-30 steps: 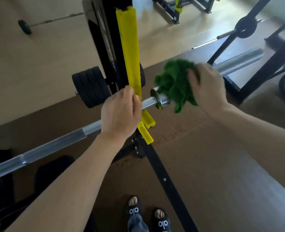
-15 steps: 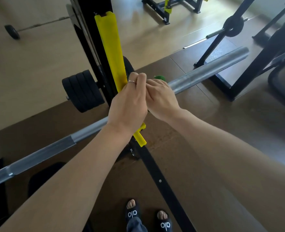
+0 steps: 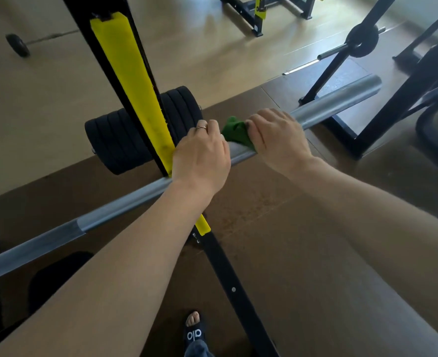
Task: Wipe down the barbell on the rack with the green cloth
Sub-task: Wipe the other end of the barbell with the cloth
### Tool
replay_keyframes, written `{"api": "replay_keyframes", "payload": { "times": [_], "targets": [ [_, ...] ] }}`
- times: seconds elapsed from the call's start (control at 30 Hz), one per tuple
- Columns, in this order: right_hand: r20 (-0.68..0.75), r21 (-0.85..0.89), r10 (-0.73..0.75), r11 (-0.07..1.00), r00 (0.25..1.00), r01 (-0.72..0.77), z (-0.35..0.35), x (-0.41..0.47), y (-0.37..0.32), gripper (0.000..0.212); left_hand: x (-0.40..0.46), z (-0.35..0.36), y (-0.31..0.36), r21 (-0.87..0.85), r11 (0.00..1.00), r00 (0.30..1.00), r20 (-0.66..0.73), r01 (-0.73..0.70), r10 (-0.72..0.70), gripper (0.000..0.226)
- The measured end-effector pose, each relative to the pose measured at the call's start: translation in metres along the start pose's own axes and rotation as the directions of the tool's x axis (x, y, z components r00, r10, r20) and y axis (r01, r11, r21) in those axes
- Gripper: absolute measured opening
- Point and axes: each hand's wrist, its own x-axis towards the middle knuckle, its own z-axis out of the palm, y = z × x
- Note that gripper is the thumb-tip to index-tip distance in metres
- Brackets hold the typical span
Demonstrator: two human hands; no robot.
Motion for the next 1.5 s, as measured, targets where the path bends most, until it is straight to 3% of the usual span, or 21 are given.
{"api": "replay_keyframes", "payload": {
  "times": [0.13, 0.23, 0.33, 0.5, 0.6, 0.93, 1.03, 1.17, 1.37, 1.5],
  "targets": [
    [-0.058, 0.005, 0.11, 0.994, 0.992, -0.11, -0.007, 0.004, 0.058, 0.044, 0.011, 0.017, 0.008, -0.046, 0.988, 0.982, 0.123, 0.15, -0.143, 0.04],
    [-0.103, -0.001, 0.161, 0.987, 0.982, -0.162, -0.011, 0.008, 0.078, 0.047, 0.008, 0.024, 0.009, -0.066, 0.983, 0.984, 0.045, 0.174, -0.171, 0.041],
    [-0.148, 0.038, 0.216, 0.976, 0.965, -0.213, -0.002, 0.006, 0.049, 0.045, 0.002, 0.025, 0.011, -0.026, 0.989, 0.989, -0.038, 0.145, -0.146, 0.042],
    [-0.22, 0.042, 0.044, 0.998, 0.974, -0.036, 0.019, 0.0, -0.021, 0.043, 0.0, 0.024, 0.016, -0.008, 0.989, 0.988, -0.045, 0.15, -0.15, 0.04],
    [-0.31, 0.16, 0.08, 0.987, 0.947, -0.031, 0.022, -0.001, -0.039, 0.046, -0.001, 0.024, 0.016, 0.041, 0.983, 0.983, -0.062, 0.177, -0.174, 0.038],
    [-0.292, -0.014, -0.187, 0.981, 0.938, 0.192, 0.022, 0.003, -0.013, 0.034, -0.002, 0.033, 0.012, -0.004, 0.989, 0.975, -0.167, 0.146, -0.144, 0.04],
    [-0.23, -0.018, -0.212, 0.977, 0.95, 0.214, 0.016, 0.002, 0.0, 0.035, -0.002, 0.033, 0.012, -0.012, 0.989, 0.973, -0.178, 0.15, -0.15, 0.037],
    [-0.134, -0.004, -0.083, 0.997, 0.988, 0.083, 0.005, 0.005, 0.063, 0.046, -0.002, 0.034, 0.011, -0.02, 0.989, 0.974, -0.167, 0.149, -0.15, 0.04],
    [-0.189, 0.04, 0.166, 0.986, 0.968, -0.161, -0.011, 0.021, 0.182, 0.051, 0.0, 0.037, 0.013, 0.023, 0.981, 0.967, -0.169, 0.195, -0.188, 0.043],
    [-0.181, 0.063, 0.253, 0.967, 0.95, -0.246, -0.016, 0.024, 0.211, 0.052, 0.002, 0.038, 0.017, 0.035, 0.979, 0.966, -0.169, 0.203, -0.194, 0.047]
  ]
}}
